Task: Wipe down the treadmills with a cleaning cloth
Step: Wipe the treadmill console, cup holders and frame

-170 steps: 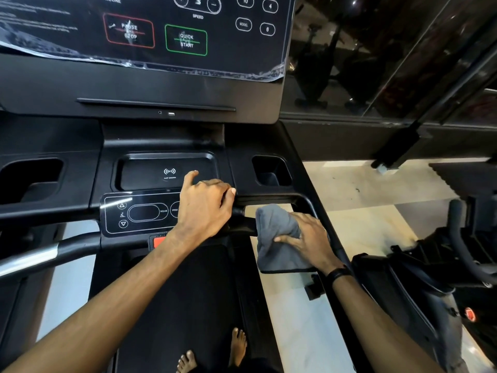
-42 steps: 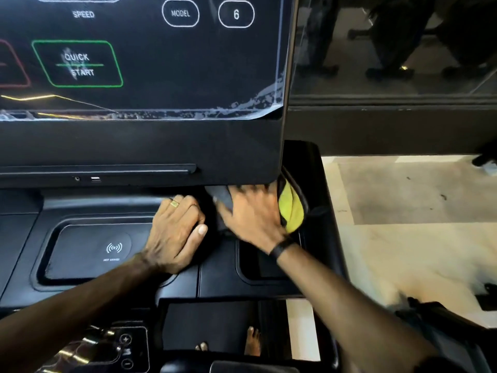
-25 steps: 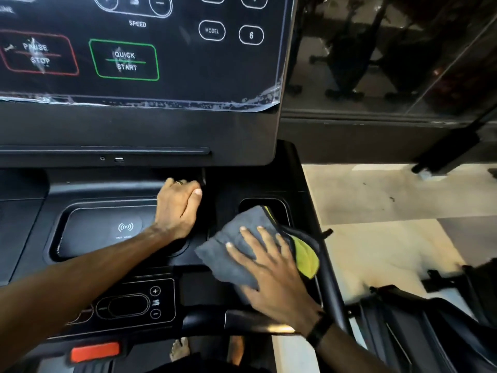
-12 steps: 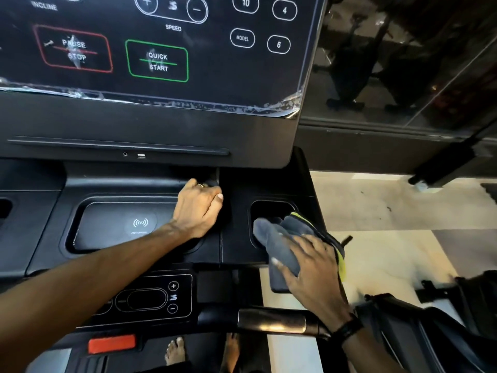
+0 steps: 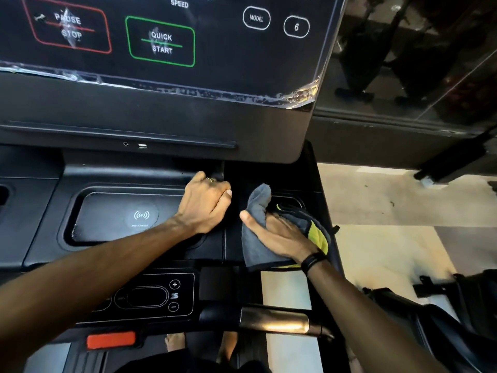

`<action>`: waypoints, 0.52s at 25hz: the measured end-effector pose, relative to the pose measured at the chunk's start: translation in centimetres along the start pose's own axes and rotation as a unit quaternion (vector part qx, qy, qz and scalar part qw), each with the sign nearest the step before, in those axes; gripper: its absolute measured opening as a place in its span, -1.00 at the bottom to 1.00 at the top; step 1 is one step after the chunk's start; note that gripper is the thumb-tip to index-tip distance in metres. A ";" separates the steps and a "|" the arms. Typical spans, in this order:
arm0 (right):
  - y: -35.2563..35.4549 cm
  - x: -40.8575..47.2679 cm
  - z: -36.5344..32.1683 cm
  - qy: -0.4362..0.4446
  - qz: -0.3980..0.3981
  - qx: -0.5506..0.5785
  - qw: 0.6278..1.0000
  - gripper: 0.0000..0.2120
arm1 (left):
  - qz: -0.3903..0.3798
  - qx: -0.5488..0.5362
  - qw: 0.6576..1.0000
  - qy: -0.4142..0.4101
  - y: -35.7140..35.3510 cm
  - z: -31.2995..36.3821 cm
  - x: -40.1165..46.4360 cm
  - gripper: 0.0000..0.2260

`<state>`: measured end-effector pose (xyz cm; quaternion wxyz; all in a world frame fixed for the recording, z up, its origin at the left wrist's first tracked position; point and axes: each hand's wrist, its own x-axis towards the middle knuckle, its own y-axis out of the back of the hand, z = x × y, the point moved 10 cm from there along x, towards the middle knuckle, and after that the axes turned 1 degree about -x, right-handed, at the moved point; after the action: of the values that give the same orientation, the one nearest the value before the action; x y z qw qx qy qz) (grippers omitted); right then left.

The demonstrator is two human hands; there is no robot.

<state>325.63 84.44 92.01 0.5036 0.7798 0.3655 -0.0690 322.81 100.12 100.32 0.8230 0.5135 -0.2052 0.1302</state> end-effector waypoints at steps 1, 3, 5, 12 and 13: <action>-0.2 0.2 -0.1 0.003 -0.009 -0.015 1.000 0.18 | -0.002 0.004 1.000 -0.003 -0.1 0.0 0.0 -0.71; -0.4 0.4 -0.2 -0.014 -0.002 -0.064 0.998 0.25 | -0.007 0.009 1.000 -0.011 -0.2 0.1 0.0 -0.71; -0.2 0.7 0.3 -0.057 0.002 -0.111 0.992 0.27 | -0.012 0.022 0.999 -0.025 -0.3 0.3 0.0 -0.70; 0.8 0.2 -0.8 -0.016 0.046 -0.225 0.973 0.06 | -0.020 0.039 0.999 -0.028 0.0 0.8 0.0 -0.69; 0.8 0.1 -0.8 -0.007 0.055 -0.213 0.976 0.02 | -0.023 0.041 0.998 -0.029 -0.1 0.8 0.1 -0.68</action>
<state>326.05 85.02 92.95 0.6636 0.6729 0.3252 0.0326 322.79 99.35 100.60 0.7978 0.5551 -0.2112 0.1043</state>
